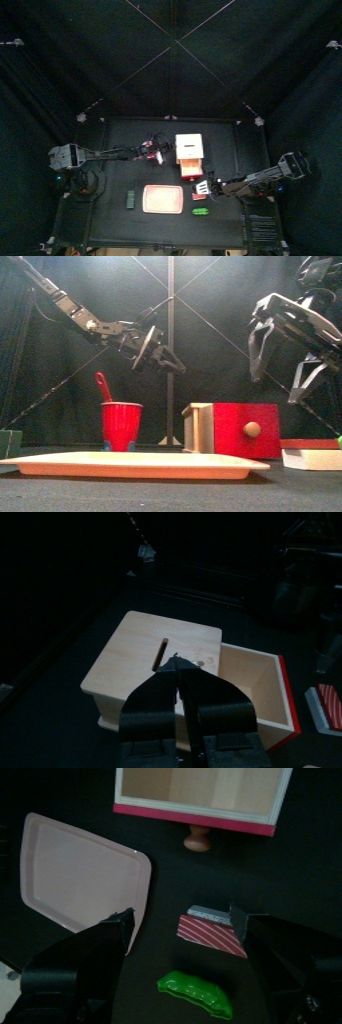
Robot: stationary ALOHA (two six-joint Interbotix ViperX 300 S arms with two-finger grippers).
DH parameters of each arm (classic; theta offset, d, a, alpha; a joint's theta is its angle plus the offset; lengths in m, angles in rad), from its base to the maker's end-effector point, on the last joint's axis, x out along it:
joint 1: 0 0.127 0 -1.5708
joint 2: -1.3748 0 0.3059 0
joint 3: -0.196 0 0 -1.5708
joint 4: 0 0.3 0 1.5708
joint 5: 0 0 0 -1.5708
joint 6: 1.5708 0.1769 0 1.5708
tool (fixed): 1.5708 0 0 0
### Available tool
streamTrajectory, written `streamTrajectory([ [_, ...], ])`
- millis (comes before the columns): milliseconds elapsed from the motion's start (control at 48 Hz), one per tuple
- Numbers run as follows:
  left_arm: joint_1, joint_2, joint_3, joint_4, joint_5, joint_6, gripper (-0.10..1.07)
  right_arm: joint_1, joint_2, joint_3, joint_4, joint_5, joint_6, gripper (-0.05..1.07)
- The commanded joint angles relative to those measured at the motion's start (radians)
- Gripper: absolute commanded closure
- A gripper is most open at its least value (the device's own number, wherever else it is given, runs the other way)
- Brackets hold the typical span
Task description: Grab peas
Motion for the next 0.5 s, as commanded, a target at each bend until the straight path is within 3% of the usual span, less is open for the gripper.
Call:
streamTrajectory([
  [0,-0.005,-0.025,-0.009,0.002,-0.005,0.000,0.61,0.023,-0.051,0.008,-0.046,-0.012,-0.003,-0.01],
  [292,0.000,-0.026,-0.002,0.002,0.003,0.003,0.61,0.150,-0.107,0.072,-0.295,-0.112,-0.006,-0.01],
  [479,-0.002,-0.055,0.028,0.017,0.018,0.003,0.61,0.230,-0.107,0.101,-0.347,-0.153,-0.006,-0.01],
])
